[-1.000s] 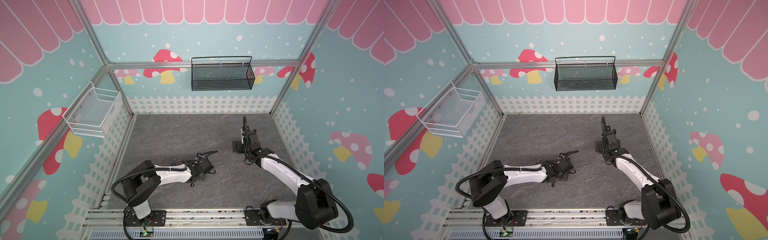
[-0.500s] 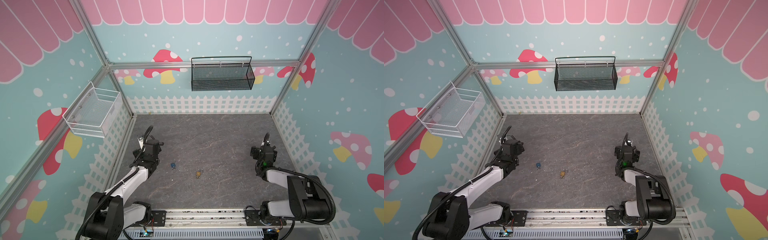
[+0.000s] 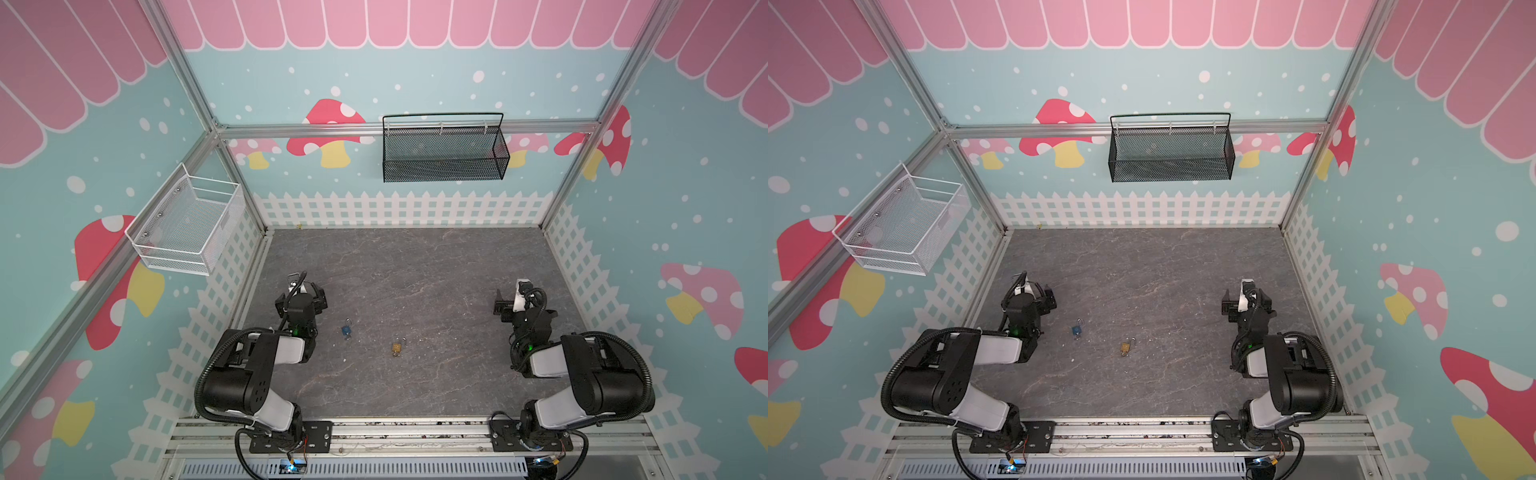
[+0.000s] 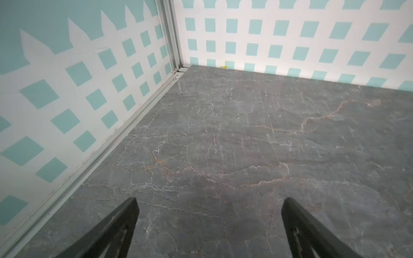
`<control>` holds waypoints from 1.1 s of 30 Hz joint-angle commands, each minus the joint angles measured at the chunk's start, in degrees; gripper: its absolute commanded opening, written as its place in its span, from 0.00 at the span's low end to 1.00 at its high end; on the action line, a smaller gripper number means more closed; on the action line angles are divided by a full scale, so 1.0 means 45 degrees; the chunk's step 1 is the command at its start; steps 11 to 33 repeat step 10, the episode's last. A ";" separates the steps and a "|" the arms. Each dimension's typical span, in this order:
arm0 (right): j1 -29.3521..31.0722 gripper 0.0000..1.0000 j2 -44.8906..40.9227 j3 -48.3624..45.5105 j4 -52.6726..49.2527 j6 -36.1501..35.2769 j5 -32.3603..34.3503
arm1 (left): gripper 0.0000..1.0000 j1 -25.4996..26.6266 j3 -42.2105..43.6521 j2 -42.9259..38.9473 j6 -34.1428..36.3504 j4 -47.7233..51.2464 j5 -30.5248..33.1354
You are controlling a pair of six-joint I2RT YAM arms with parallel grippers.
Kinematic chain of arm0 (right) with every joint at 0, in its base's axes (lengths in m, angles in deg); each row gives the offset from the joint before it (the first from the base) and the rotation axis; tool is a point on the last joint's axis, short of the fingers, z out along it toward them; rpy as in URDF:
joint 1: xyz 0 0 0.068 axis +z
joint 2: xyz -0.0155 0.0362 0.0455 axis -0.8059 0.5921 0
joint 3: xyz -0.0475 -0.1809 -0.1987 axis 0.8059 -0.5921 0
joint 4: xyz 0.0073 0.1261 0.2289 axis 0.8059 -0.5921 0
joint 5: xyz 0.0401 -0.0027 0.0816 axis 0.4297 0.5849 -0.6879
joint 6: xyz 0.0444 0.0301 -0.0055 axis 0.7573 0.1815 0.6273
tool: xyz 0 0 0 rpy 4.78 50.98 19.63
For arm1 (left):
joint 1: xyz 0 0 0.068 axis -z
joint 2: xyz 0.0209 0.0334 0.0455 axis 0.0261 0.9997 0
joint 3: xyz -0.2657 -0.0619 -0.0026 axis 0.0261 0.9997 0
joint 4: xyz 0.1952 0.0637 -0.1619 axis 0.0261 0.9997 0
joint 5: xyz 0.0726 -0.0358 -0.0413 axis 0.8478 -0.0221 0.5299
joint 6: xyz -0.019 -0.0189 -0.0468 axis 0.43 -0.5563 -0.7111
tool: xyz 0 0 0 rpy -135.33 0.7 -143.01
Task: Unlock with the key
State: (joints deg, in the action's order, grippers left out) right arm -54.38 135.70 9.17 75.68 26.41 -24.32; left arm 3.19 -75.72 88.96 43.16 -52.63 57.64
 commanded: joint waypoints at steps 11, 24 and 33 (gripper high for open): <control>0.0075 0.98 0.0008 0.0060 0.0677 -0.0449 -0.0249 | 0.99 -0.0145 -0.0059 -0.0066 0.0495 -0.0861 -0.1874; 0.0075 0.98 0.0008 0.0060 0.0677 -0.0449 -0.0249 | 0.99 -0.0145 -0.0059 -0.0066 0.0495 -0.0861 -0.1874; 0.0075 0.98 0.0008 0.0060 0.0677 -0.0449 -0.0249 | 0.99 -0.0145 -0.0059 -0.0066 0.0495 -0.0861 -0.1874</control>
